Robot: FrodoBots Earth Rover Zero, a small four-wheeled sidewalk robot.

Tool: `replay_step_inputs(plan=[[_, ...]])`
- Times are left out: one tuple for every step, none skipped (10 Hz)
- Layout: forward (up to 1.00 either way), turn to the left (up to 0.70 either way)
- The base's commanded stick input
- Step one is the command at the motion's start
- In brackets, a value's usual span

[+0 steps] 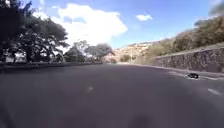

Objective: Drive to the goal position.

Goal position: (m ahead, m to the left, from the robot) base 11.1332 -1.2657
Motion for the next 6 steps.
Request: replay_step_inputs(plan=[[0.50, 0.00], [0.50, 0.00], [0.50, 0.00], [0.50, 0.00], [0.50, 0.00], [0.50, 0.00]])
